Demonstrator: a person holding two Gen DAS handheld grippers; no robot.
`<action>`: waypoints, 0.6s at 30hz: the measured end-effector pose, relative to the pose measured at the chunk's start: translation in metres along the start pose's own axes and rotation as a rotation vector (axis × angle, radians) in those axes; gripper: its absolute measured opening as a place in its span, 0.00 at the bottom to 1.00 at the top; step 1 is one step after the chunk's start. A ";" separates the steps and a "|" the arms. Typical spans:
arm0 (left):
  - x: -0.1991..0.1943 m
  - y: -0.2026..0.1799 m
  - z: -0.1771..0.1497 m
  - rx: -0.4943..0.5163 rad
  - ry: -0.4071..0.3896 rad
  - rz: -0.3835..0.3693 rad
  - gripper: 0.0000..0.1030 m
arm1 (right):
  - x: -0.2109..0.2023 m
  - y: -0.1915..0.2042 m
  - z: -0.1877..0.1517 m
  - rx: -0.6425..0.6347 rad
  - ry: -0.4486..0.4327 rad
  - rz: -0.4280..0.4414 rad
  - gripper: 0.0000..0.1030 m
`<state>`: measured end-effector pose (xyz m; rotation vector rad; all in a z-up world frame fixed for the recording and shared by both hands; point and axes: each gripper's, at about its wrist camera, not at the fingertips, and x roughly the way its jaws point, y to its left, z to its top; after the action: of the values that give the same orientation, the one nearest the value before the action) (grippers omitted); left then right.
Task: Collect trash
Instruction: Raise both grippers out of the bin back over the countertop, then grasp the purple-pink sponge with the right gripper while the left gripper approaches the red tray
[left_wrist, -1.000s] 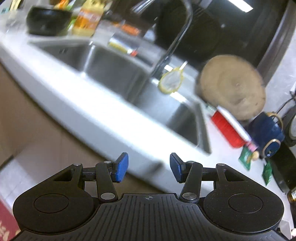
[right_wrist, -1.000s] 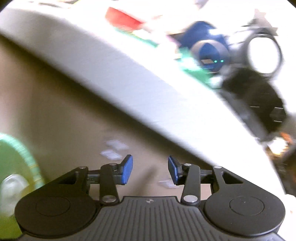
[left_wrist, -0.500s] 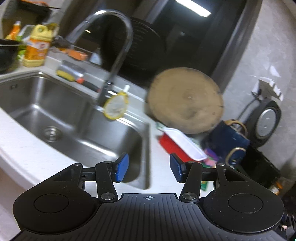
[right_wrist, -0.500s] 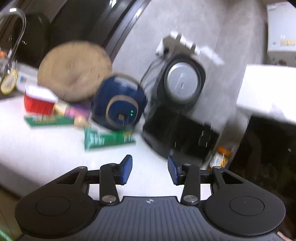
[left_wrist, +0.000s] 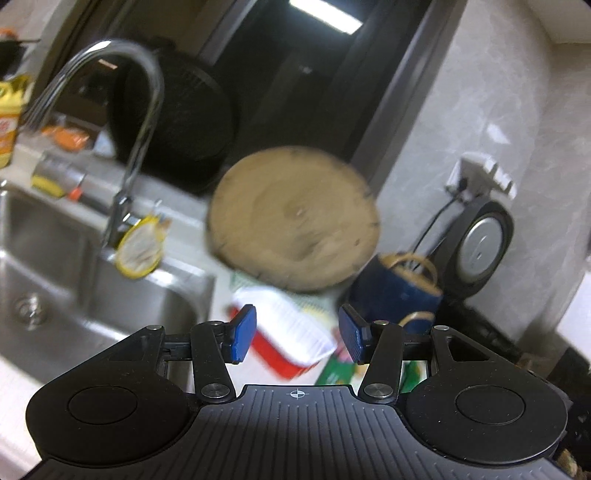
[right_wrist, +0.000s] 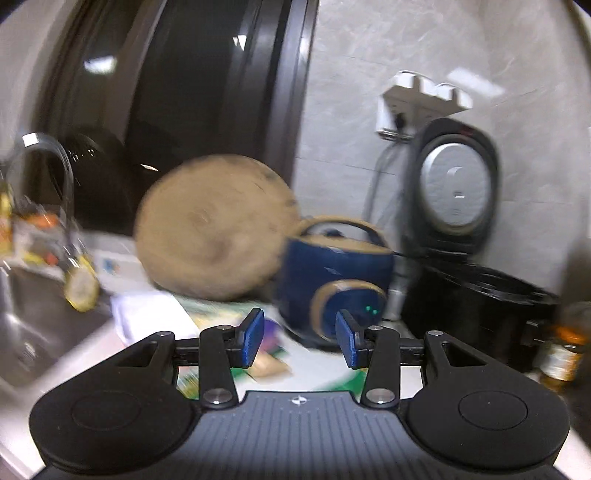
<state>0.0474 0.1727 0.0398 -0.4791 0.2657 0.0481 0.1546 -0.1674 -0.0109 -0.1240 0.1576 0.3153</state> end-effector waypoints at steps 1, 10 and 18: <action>0.003 -0.005 0.005 -0.003 -0.012 -0.011 0.53 | 0.006 -0.001 0.012 0.016 -0.014 0.023 0.43; 0.093 -0.022 -0.002 -0.078 0.206 0.075 0.53 | 0.109 -0.013 0.043 0.027 0.198 0.147 0.60; 0.164 -0.017 -0.027 -0.141 0.294 0.186 0.53 | 0.179 -0.007 -0.001 -0.007 0.376 0.240 0.60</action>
<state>0.2013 0.1429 -0.0188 -0.6008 0.5976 0.1796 0.3246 -0.1206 -0.0419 -0.1713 0.5461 0.5309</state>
